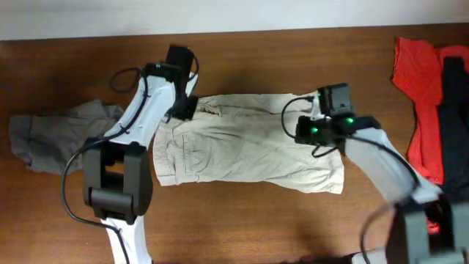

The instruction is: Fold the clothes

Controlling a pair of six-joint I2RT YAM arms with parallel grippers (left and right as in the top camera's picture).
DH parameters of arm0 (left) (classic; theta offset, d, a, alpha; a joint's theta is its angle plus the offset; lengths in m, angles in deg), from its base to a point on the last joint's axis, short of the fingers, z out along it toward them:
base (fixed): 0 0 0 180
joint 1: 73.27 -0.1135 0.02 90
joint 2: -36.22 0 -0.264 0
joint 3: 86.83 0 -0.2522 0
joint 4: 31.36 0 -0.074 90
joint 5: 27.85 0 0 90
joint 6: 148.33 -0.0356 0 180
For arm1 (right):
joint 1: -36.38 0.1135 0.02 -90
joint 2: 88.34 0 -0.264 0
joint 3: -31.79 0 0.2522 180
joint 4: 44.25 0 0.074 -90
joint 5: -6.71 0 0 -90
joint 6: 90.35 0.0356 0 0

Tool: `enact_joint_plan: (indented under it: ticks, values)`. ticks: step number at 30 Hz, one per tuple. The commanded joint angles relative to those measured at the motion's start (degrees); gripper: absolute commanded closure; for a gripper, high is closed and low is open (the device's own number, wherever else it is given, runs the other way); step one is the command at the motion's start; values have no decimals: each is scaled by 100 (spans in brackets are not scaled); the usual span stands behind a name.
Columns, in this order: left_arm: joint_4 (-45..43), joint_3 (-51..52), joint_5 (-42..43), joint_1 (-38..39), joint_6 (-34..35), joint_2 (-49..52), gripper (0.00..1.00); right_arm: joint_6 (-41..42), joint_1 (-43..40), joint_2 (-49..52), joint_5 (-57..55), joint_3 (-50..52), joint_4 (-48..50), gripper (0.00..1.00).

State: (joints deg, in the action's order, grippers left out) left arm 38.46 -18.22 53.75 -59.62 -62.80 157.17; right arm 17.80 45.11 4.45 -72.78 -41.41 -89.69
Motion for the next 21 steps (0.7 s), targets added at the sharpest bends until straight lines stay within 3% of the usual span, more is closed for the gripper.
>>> enact_joint_plan:
  ticks: [1,6,11,13,21]
  values:
    - [-483,658,-527,-160,59,39,78,-146,15,750,-133,-24,131,96]
    - [-1250,1211,-1043,-516,409,39,78,-109,15,1416,-861,-13,-35,96]
    - [-1340,1187,-1088,-774,409,22,77,599,-22,1766,-1740,44,-422,96]
    - [-1235,1029,-1023,-852,413,-7,67,643,-96,1784,-1873,46,-551,96]
    - [-164,68,-678,-857,520,-496,59,804,-433,1674,-1904,35,-931,96]
